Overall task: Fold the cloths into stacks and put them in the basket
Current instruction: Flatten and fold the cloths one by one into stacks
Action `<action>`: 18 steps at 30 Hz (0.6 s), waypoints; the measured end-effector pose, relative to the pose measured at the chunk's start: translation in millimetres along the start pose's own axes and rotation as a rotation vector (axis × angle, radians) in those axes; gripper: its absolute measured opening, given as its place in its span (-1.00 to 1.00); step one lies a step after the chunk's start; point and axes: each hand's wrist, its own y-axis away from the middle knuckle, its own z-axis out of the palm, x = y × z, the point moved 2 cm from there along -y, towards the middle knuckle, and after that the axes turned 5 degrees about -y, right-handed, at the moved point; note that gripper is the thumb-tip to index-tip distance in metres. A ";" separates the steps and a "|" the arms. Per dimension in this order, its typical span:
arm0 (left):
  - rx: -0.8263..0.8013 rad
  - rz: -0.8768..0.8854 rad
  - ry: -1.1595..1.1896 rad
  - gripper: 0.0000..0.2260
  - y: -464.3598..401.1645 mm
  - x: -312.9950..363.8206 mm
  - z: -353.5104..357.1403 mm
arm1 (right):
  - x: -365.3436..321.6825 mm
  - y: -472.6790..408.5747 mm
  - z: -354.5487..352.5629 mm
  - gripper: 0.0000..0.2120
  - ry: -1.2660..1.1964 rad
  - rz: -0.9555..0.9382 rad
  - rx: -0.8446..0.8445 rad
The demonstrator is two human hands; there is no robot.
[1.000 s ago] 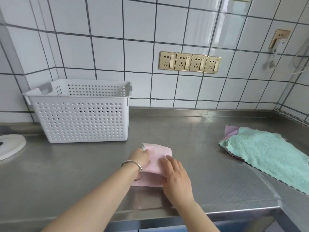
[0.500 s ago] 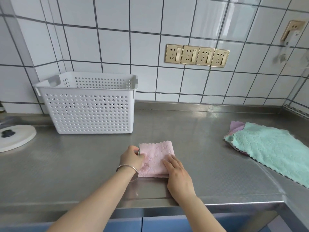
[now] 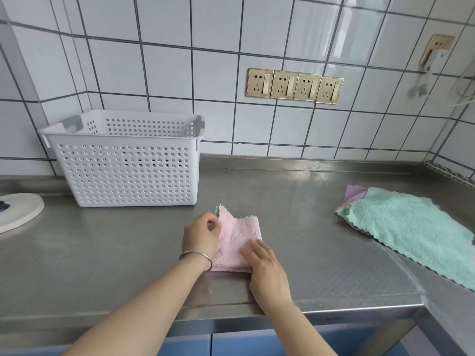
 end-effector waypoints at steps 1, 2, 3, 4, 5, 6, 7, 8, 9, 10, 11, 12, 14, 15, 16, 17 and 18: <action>-0.003 -0.017 0.037 -0.97 0.0 -1.1 0.1 | -0.2 0.6 0.6 -0.48 0.001 -0.001 0.001; -0.018 -0.046 0.059 -0.96 -0.5 -3.6 0.8 | -1.2 1.6 1.2 -0.48 0.005 -0.004 0.016; -0.052 -0.091 0.055 -0.96 -1.7 -8.9 2.6 | -2.0 2.4 2.7 -0.48 0.001 -0.007 0.012; -0.088 -0.135 0.041 -0.95 -4.2 -13.9 5.4 | -1.8 2.1 2.7 -0.47 -0.004 -0.018 0.007; -0.110 -0.165 0.028 -0.88 -6.6 -18.2 7.7 | -1.7 2.6 1.7 -0.48 -0.003 -0.025 -0.010; -0.119 -0.168 0.020 -0.80 -8.2 -20.0 8.4 | -1.5 2.9 -0.8 -0.49 0.011 -0.034 -0.024; -0.123 -0.124 0.003 -0.72 -9.6 -18.3 7.2 | -1.5 2.9 -5.0 -0.49 0.036 -0.046 -0.044; -0.130 -0.028 -0.049 -0.63 -8.9 -18.2 7.5 | -2.0 3.7 -8.3 -0.49 0.060 -0.071 -0.071; -0.151 0.110 -0.160 -0.56 -3.5 -16.3 5.5 | -3.1 6.0 -11.6 -0.49 0.084 -0.103 -0.103; -0.147 0.280 -0.309 -0.52 3.9 -14.8 4.9 | -2.8 7.9 -13.7 -0.51 0.113 -0.127 -0.151; -0.139 0.459 -0.466 -0.50 13.9 -15.1 5.8 | -2.6 11.2 -15.5 -0.55 0.148 -0.133 -0.193; -0.169 0.598 -0.607 -0.47 26.6 -15.5 4.8 | -2.1 16.1 -16.4 -0.58 0.187 -0.139 -0.200; -0.247 0.716 -0.793 -0.39 45.3 -21.2 7.3 | 1.8 21.9 -14.5 -0.53 0.240 -0.102 -0.246; -0.330 0.718 -0.839 -0.26 46.7 -22.4 8.6 | 4.3 23.1 -11.0 -0.45 0.260 -0.058 -0.276; -0.423 0.719 -0.807 -0.10 42.4 -22.6 11.4 | 3.2 22.0 -10.9 -0.37 0.270 -0.023 -0.282; -0.552 0.653 -0.789 0.01 35.5 -23.5 13.4 | -0.5 17.5 -13.3 -0.30 0.296 -0.003 -0.274; -0.606 0.615 -0.786 0.06 28.9 -24.7 16.1 | -3.9 10.1 -16.1 -0.23 0.322 -0.004 -0.277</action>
